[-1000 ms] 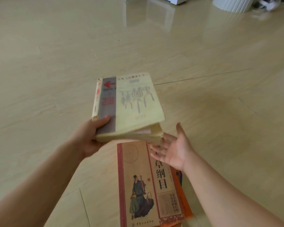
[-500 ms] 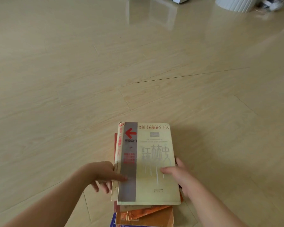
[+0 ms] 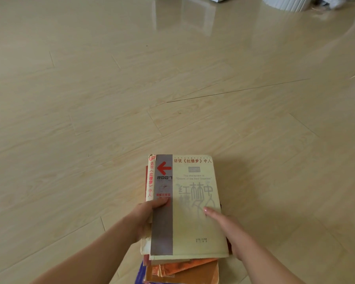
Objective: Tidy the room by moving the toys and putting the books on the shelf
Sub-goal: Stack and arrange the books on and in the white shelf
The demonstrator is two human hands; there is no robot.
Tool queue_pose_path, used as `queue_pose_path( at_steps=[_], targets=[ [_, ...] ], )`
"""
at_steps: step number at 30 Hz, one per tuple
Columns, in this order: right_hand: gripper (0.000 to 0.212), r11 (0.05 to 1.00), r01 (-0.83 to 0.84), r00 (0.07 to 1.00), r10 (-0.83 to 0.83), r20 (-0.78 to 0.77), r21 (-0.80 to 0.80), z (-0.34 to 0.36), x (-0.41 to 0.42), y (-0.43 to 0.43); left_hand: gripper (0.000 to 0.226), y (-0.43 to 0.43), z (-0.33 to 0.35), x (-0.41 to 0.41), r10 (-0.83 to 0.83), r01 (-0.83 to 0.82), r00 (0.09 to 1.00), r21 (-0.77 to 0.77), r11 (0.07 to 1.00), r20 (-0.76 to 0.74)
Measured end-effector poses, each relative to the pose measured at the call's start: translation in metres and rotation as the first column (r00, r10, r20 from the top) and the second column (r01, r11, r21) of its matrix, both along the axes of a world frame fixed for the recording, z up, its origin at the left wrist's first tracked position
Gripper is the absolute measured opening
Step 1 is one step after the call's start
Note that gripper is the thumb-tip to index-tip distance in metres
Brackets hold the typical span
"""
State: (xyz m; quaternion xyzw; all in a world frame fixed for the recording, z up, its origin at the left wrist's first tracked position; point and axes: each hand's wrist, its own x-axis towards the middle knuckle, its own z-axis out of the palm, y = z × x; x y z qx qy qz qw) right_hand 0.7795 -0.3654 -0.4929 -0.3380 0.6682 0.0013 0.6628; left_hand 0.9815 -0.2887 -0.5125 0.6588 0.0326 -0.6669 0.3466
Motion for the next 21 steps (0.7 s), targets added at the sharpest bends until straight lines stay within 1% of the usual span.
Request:
queue_pose_path(
  at_steps=[1,3,5,7,9,11,13,15,18,21],
  targets=[
    [0.061,0.999,0.006,1.0,-0.007,0.029,0.045,-0.002,-0.001,0.001,0.052,0.001,0.0,0.0,-0.031,0.031,0.999,0.0,1.0,-0.007],
    [0.049,0.992,-0.006,0.996,-0.005,0.093,0.122,-0.002,-0.004,0.007,0.065,0.004,0.0,0.001,-0.096,0.096,0.995,-0.009,0.995,-0.016],
    [0.038,0.987,0.017,0.99,-0.039,0.135,0.161,-0.005,-0.007,0.014,0.07,0.007,-0.001,0.0,-0.122,0.122,0.992,-0.016,0.992,-0.007],
    [0.039,0.987,0.057,0.988,-0.078,0.137,0.154,-0.007,-0.009,0.019,0.073,0.009,-0.003,-0.002,-0.139,0.139,0.99,-0.013,0.99,0.031],
    [0.043,0.989,0.065,0.989,-0.082,0.124,0.134,-0.008,-0.01,0.022,0.076,0.009,-0.006,-0.004,-0.133,0.134,0.989,-0.021,0.991,0.061],
    [0.042,0.99,0.079,0.988,-0.093,0.12,0.117,-0.006,-0.012,0.022,0.076,0.007,-0.005,-0.006,-0.118,0.12,0.991,-0.033,0.992,0.069],
    [0.042,0.99,0.094,0.985,-0.107,0.133,0.101,-0.004,-0.015,0.022,0.081,0.006,-0.003,-0.009,-0.115,0.118,0.991,-0.047,0.992,0.065],
    [0.05,0.992,0.092,0.984,-0.103,0.147,0.082,-0.002,-0.015,0.022,0.083,0.006,-0.002,-0.01,-0.097,0.102,0.992,-0.067,0.992,0.083],
    [0.067,0.997,0.076,0.986,-0.08,0.148,0.03,0.002,-0.005,0.017,0.082,0.001,0.003,-0.008,0.008,0.004,0.993,-0.102,0.995,0.119],
    [0.079,0.994,0.099,0.984,-0.093,0.153,-0.035,0.021,0.015,0.003,0.072,-0.009,0.029,0.004,0.072,-0.049,0.983,-0.138,0.989,0.167]
  ],
)
